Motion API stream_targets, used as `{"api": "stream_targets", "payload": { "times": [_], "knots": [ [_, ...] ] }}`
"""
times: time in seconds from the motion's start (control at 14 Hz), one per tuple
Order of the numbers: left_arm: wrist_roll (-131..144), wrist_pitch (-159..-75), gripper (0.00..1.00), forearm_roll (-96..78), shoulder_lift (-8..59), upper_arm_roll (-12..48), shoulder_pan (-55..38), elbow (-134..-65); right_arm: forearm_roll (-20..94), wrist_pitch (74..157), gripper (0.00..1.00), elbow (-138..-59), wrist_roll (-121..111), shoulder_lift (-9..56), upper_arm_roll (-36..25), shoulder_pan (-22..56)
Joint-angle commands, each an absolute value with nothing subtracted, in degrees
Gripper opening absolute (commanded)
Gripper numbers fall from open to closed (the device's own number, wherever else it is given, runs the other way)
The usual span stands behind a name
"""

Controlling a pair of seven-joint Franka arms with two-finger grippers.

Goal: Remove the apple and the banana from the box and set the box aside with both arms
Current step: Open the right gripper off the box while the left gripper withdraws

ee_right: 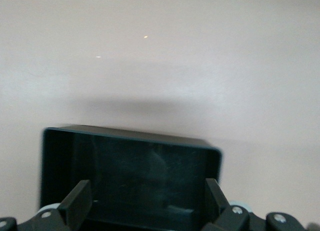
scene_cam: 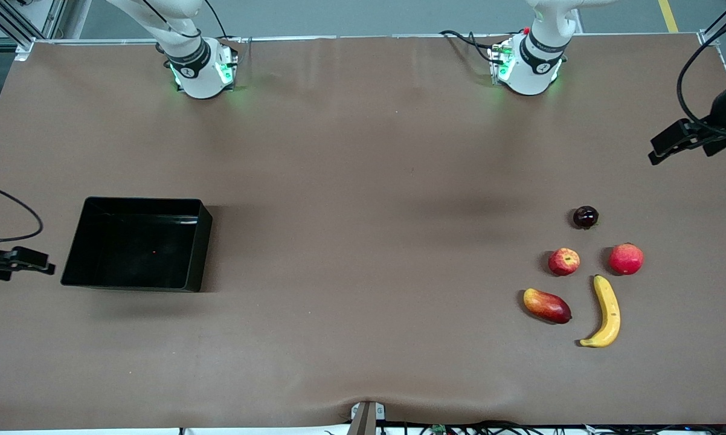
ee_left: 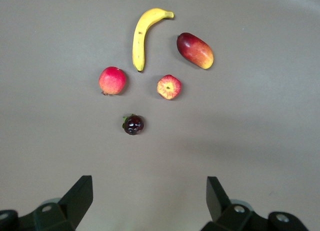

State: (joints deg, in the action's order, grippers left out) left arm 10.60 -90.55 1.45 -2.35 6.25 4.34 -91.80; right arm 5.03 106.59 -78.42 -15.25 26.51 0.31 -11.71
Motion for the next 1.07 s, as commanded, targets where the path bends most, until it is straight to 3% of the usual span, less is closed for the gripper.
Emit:
{"api": "stream_targets", "payload": {
  "times": [0.0,0.29,0.71,1.0],
  "knots": [
    [13.17,-90.61,1.0,2.72,-2.46,7.73,4.22,-92.11,3.78,102.67,1.0,-78.92,-5.74,22.6,0.0,-6.79],
    [13.54,-90.53,1.0,2.72,-2.37,8.53,4.66,-91.93,0.99,97.67,1.0,-79.1,14.21,16.54,0.0,1.39],
    [12.83,-89.56,1.0,2.64,-3.87,8.0,5.19,-91.84,0.17,85.62,1.0,-78.84,8.29,5.38,-0.09,1.14],
    [12.74,-89.03,1.0,2.64,-3.87,8.43,5.01,-91.76,0.87,81.14,1.0,-78.84,1.41,2.38,-0.53,0.01]
  ]
}}
